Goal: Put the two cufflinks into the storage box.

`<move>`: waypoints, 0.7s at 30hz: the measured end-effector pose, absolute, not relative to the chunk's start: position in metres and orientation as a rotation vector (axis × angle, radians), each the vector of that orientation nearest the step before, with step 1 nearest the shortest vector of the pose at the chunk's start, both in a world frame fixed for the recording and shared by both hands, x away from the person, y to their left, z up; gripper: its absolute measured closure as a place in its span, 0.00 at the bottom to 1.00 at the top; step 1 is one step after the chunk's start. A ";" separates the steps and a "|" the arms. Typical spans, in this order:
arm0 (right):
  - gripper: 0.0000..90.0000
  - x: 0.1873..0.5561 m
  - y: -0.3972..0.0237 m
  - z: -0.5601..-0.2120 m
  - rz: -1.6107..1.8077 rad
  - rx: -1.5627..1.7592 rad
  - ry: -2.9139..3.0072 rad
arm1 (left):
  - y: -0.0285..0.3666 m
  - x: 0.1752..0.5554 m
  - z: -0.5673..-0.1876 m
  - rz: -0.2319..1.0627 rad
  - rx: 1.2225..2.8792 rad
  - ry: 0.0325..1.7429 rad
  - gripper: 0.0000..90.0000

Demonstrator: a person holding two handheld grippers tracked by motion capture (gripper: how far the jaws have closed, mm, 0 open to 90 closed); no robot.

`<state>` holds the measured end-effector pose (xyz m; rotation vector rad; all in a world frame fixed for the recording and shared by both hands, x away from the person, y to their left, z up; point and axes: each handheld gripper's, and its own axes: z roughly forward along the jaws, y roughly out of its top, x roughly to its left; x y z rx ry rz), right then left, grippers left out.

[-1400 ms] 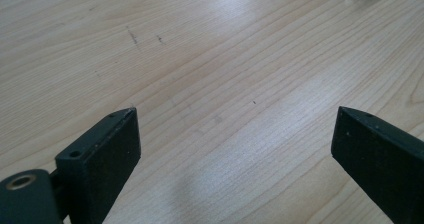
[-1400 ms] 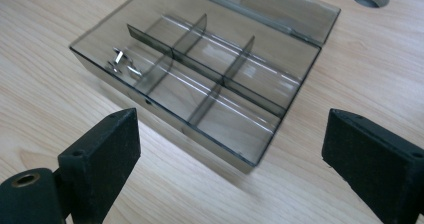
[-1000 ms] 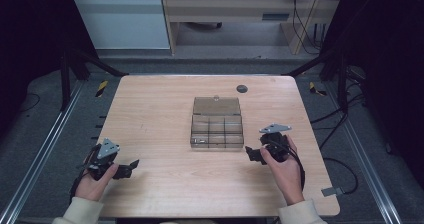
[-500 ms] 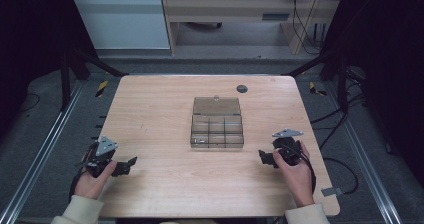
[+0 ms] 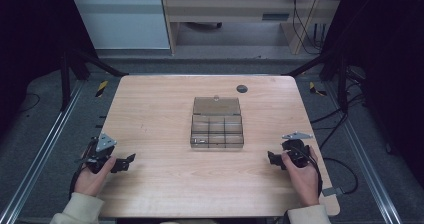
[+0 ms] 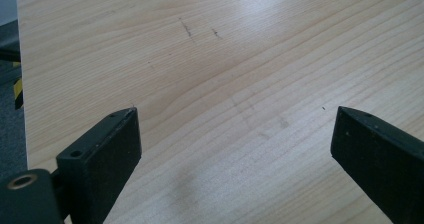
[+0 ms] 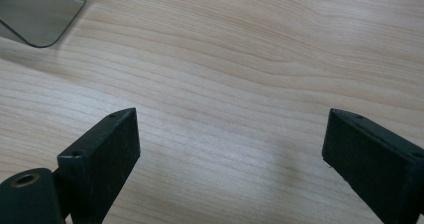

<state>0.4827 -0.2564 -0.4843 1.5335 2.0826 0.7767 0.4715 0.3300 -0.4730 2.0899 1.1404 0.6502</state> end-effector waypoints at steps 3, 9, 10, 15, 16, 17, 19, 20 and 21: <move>0.10 0.482 -0.261 -0.486 0.762 1.568 2.065 | 0.331 0.476 -0.475 0.651 2.098 1.146 0.06; 0.10 0.478 -0.266 -0.490 0.747 1.602 2.066 | 0.331 0.486 -0.479 0.633 2.117 1.154 0.06; 0.10 0.478 -0.267 -0.490 0.747 1.605 2.067 | 0.330 0.487 -0.480 0.631 2.118 1.156 0.06; 0.10 0.471 -0.273 -0.492 0.744 1.640 2.058 | 0.328 0.493 -0.484 0.615 2.140 1.162 0.07; 0.10 0.470 -0.273 -0.492 0.746 1.649 2.056 | 0.327 0.494 -0.486 0.612 2.138 1.166 0.07; 0.10 0.469 -0.274 -0.492 0.741 1.659 2.056 | 0.327 0.495 -0.486 0.606 2.151 1.164 0.07; 0.10 0.467 -0.276 -0.493 0.736 1.674 2.060 | 0.325 0.495 -0.487 0.601 2.155 1.160 0.07; 0.10 0.465 -0.276 -0.493 0.734 1.688 2.061 | 0.324 0.495 -0.488 0.593 2.166 1.152 0.07; 0.10 0.464 -0.277 -0.493 0.730 1.696 2.060 | 0.322 0.495 -0.488 0.589 2.162 1.154 0.06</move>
